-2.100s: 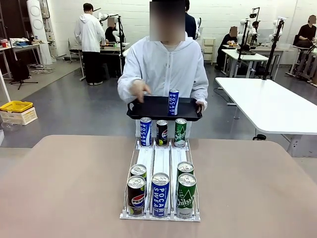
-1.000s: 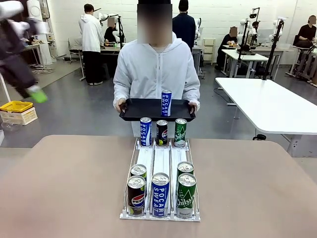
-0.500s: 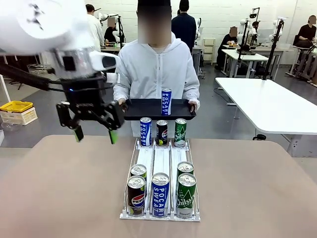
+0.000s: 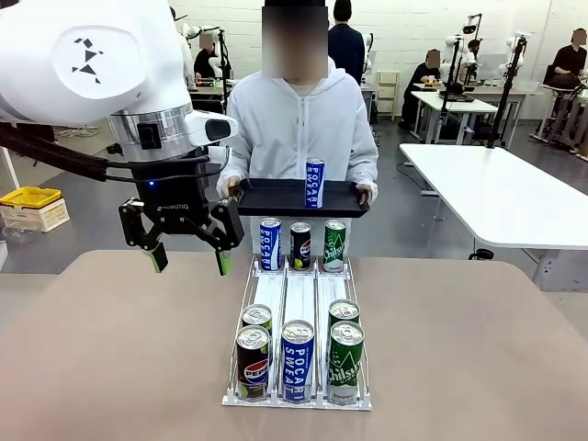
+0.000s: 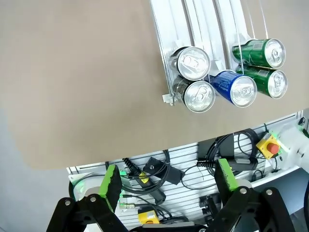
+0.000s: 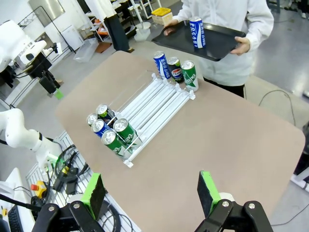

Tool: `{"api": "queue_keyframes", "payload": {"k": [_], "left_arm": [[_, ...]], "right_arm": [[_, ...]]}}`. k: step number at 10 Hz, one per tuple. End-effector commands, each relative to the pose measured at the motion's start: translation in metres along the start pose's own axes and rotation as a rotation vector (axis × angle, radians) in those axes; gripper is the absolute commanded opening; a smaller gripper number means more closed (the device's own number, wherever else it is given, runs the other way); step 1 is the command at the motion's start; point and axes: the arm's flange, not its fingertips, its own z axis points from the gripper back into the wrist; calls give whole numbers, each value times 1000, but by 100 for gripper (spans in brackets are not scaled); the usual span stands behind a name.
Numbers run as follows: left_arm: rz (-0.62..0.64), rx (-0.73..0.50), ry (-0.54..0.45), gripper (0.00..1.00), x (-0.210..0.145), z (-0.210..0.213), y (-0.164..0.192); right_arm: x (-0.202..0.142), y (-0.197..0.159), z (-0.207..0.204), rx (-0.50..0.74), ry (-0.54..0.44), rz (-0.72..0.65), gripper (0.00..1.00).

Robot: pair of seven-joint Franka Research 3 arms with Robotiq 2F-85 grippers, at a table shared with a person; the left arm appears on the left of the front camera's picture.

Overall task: Retrieve and hand over the desired beverage to the person.
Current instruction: Pick up another can of the same type that the person held from the Automatic Can Dispenser.

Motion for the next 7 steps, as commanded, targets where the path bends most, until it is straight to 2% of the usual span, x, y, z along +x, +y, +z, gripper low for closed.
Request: {"api": "queue_keyframes", "payload": {"k": [1, 5, 7], "left_arm": [[6, 15, 0, 100, -1, 3, 1], [0, -4, 0, 100, 0, 1, 1], [87, 70, -37, 100, -16, -26, -27]], "right_arm": [[0, -3, -1, 23, -18, 10, 100], [0, -3, -1, 23, -18, 10, 100], [0, -3, -1, 23, -18, 10, 100]]}}
